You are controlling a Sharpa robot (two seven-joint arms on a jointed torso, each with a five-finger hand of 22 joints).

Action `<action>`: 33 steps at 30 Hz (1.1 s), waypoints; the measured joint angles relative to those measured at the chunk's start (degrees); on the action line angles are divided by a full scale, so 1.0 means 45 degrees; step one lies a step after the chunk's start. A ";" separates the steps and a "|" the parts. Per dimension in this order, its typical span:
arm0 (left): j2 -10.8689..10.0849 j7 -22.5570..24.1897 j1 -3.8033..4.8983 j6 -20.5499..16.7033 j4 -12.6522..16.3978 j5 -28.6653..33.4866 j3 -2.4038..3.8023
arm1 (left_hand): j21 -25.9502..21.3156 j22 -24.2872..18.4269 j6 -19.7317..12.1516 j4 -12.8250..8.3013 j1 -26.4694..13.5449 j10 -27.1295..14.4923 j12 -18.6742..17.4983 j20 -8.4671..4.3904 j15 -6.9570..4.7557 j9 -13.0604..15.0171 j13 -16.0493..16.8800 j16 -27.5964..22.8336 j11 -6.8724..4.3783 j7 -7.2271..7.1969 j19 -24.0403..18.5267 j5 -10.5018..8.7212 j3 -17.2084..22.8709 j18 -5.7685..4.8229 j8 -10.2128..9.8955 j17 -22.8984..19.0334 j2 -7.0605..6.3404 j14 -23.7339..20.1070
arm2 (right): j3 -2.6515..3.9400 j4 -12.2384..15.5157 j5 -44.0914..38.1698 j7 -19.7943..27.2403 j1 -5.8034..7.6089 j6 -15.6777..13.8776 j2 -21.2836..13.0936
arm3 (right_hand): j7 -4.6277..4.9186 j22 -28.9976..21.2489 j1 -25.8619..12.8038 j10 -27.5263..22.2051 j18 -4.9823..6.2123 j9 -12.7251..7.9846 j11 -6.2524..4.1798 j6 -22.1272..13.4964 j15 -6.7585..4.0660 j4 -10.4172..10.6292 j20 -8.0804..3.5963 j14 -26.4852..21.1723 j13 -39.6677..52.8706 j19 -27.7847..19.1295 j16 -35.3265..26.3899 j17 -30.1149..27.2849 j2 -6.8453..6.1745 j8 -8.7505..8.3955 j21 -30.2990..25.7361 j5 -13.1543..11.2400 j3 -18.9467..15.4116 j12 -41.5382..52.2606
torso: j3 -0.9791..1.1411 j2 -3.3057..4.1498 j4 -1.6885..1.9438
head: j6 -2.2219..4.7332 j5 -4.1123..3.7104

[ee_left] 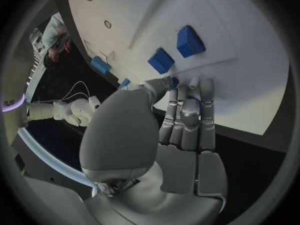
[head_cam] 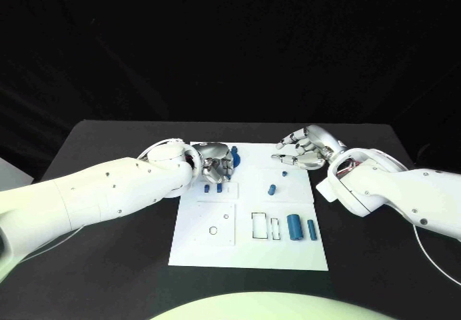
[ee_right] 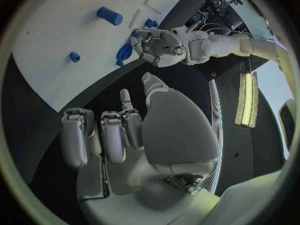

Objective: Assemble the parts on the task board

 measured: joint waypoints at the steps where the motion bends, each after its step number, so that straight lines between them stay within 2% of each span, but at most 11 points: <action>1: 0.0004 0.0007 -0.0002 0.0000 -0.0001 0.0011 0.0001 | 0.0024 0.0014 0.0000 -0.0013 0.0000 0.0020 0.0000 0.0000 0.0000 0.0000 -0.0009 0.0000 -0.0019 0.0000 0.0000 0.0000 0.0013 0.0000 -0.0026 0.0000 0.0000 0.0000 | 0.0000 0.0000 0.0000 0.0000 0.0000 0.0000 0.0000 | 0.0000 0.0000 0.0000 0.0000 0.0000 0.0000 0.0000 0.0000 0.0000 0.0000 0.0000 0.0000 0.0000 0.0000 0.0000 0.0000 0.0000 0.0000 0.0000 0.0000 0.0000 0.0000 | 0.0000 0.0001 0.0000 | 0.0004 -0.0001; 16: 0.0041 0.0074 -0.0014 0.0008 -0.0046 0.0135 0.0005 | 0.0251 0.0196 0.0092 -0.0205 -0.0100 0.0229 -0.0159 -0.0045 -0.0047 -0.0023 -0.0177 0.0199 -0.0042 0.0000 -0.0046 0.0000 0.0205 0.0000 -0.0180 0.0208 0.0099 0.0138 | 0.0000 -0.0010 0.0001 0.0003 0.0000 0.0000 0.0012 | 0.0000 -0.0002 0.0000 0.0000 0.0000 0.0000 0.0000 0.0000 0.0000 0.0000 0.0000 0.0000 -0.0001 0.0000 0.0000 0.0009 0.0000 0.0000 0.0000 0.0000 0.0000 0.0000 | 0.0000 0.0001 -0.0005 | -0.0012 -0.0023; 25: 0.0057 0.0114 -0.0020 -0.0021 -0.0094 0.0216 0.0003 | 0.1142 0.1145 0.1012 -0.0793 -0.0219 0.1303 -0.0624 -0.0252 -0.0275 0.0042 -0.0419 0.0689 -0.0249 -0.0089 0.0451 -0.0007 0.0711 0.0002 -0.0255 0.0955 0.0393 0.0910 | 0.0000 -0.0011 0.0001 0.0003 0.0000 0.0001 0.0021 | 0.0000 -0.0002 0.0000 0.0000 0.0000 0.0000 0.0000 0.0000 0.0000 0.0000 0.0000 0.0000 -0.0002 0.0000 0.0000 0.0007 0.0000 0.0000 0.0000 0.0000 -0.0001 0.0000 | 0.0000 0.0001 -0.0005 | 0.0018 -0.0039; 33: -0.0005 0.0188 -0.0052 -0.0179 -0.0105 0.0304 0.0002 | 0.1452 0.1505 0.1232 -0.1143 -0.0281 0.1659 -0.1033 -0.0335 -0.0318 0.0101 -0.0526 0.0690 -0.0297 -0.0091 0.0573 -0.0070 0.0890 0.0001 -0.0538 0.1011 0.0524 0.1047 | 0.0000 -0.0015 0.0001 0.0003 -0.0001 0.0001 0.0026 | 0.0000 0.0008 0.0000 0.0000 0.0000 0.0000 0.0000 0.0000 0.0000 0.0000 0.0000 0.0000 -0.0002 0.0000 0.0000 0.0006 0.0000 0.0000 0.0000 0.0000 0.0000 0.0000 | -0.0004 -0.0005 -0.0007 | 0.0048 -0.0059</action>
